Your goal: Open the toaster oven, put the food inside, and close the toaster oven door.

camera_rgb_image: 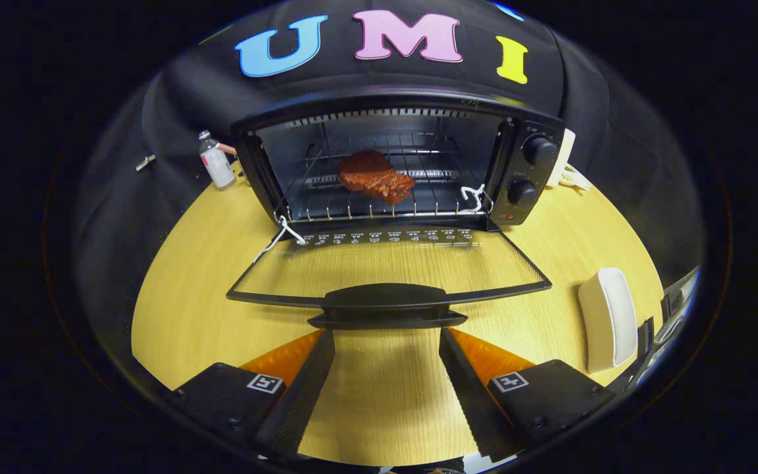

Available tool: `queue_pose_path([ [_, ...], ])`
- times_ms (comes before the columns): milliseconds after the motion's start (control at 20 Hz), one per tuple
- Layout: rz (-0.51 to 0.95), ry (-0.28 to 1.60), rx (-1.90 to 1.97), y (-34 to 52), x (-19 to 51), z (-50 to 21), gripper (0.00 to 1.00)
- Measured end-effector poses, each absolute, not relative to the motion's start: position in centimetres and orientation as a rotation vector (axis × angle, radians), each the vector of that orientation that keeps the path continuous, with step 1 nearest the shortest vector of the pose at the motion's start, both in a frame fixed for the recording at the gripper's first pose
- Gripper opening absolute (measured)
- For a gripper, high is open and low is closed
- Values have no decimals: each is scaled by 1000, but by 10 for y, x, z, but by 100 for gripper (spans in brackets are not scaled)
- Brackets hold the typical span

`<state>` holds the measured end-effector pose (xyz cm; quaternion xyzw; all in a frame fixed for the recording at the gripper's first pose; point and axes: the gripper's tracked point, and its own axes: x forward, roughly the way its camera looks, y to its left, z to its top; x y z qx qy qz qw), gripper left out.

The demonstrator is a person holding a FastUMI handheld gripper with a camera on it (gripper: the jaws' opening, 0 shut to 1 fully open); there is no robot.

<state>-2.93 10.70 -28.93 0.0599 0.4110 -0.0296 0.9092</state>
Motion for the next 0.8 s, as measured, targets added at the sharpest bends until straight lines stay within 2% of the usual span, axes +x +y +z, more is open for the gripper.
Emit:
queue_pose_path([
  [550,-57,692,151,105,-11,-231,97],
  [800,-24,608,112,100,21,-199,97],
])
